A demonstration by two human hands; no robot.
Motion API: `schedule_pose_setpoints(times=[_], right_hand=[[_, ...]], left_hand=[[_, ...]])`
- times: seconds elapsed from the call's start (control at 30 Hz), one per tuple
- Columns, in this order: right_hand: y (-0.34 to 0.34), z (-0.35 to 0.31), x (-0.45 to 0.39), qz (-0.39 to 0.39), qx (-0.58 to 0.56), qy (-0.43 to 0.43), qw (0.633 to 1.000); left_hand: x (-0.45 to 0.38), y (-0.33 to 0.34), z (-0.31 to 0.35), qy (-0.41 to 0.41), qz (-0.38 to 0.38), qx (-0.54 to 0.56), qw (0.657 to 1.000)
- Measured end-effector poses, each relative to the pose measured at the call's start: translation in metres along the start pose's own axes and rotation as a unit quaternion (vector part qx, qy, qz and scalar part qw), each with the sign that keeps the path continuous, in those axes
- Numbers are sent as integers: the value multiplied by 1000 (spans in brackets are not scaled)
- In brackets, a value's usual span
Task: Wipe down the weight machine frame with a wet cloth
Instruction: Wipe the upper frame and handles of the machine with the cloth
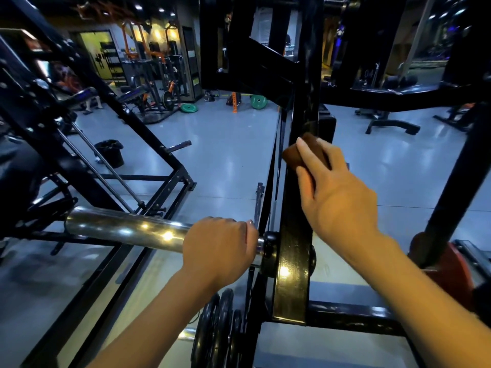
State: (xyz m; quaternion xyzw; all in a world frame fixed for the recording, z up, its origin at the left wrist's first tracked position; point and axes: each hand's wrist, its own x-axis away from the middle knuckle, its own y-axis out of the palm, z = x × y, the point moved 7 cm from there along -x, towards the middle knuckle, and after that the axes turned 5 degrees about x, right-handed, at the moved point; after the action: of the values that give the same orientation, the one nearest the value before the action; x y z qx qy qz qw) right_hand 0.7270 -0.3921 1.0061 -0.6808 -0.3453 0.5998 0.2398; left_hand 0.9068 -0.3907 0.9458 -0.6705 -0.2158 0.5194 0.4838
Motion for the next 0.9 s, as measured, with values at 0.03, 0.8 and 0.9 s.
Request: schedule_pose_setpoints(times=[0.03,0.8,0.9], right_hand=[[-1,-4,16,4,-4,-18,1000],[-5,7,-60,24,-27,50,998],[-4,-4,-20,-5,-12,31,999]], left_hand=[[0,1,0,-1,0,-2,1000],[2,0,0,2,17,10,1000],[2,0,0,7,23,8,1000]])
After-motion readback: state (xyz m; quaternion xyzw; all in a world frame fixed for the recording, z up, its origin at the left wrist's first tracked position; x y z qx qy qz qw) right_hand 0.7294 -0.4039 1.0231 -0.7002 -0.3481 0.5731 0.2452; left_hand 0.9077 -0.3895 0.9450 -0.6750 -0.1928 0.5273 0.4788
